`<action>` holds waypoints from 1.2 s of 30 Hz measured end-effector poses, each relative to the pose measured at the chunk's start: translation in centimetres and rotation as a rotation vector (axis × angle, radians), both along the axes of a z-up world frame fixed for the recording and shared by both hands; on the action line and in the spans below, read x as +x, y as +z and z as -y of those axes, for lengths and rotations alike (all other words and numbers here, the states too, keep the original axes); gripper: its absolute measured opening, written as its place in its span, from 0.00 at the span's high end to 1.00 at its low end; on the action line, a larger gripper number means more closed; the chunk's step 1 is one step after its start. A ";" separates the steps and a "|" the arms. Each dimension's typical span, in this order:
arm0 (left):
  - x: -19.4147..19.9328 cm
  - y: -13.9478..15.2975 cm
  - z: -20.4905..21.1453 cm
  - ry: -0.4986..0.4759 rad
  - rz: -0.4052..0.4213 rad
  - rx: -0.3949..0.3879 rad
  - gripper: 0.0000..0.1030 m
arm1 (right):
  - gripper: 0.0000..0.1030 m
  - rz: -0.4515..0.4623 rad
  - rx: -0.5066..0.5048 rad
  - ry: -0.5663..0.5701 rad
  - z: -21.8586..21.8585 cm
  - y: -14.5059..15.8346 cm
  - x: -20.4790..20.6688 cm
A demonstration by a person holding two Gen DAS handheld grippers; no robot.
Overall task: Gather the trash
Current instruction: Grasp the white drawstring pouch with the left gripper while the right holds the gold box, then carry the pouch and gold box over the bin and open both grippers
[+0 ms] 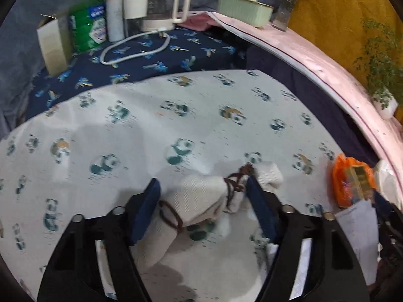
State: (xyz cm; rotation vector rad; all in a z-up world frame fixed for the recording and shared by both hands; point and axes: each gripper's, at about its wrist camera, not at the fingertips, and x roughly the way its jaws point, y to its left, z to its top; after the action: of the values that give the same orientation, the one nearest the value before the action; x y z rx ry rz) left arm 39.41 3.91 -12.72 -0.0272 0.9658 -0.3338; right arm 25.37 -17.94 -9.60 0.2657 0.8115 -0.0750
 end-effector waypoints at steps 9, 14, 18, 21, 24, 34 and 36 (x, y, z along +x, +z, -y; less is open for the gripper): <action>-6.6 0.4 3.1 -0.062 -0.043 -0.069 0.76 | 0.44 -0.016 0.015 0.009 -1.4 0.0 -1.9; -10.3 1.6 6.4 -0.074 -0.041 -0.080 0.76 | 0.44 -0.008 0.000 -0.024 0.3 1.1 -4.8; -12.9 3.0 10.2 -0.132 -0.035 -0.091 0.76 | 0.44 0.006 -0.014 -0.070 3.1 2.4 -7.4; -14.7 4.4 13.5 -0.178 -0.009 -0.077 0.76 | 0.44 0.022 -0.027 -0.112 5.7 3.5 -9.3; -16.4 6.0 17.2 -0.226 0.020 -0.057 0.76 | 0.44 0.041 -0.036 -0.158 8.5 4.4 -11.1; -18.9 7.9 26.9 -0.341 0.054 -0.040 0.76 | 0.44 0.063 -0.056 -0.290 17.1 5.3 -15.4; -19.3 7.9 28.4 -0.359 0.053 -0.037 0.76 | 0.44 0.060 -0.055 -0.308 18.2 5.1 -15.9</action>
State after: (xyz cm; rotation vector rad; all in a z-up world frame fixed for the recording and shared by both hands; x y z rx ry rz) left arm 20.13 -24.53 -4.86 0.1224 0.9106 -0.6800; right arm 9.46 -36.17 -4.52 0.3379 0.7030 -0.3765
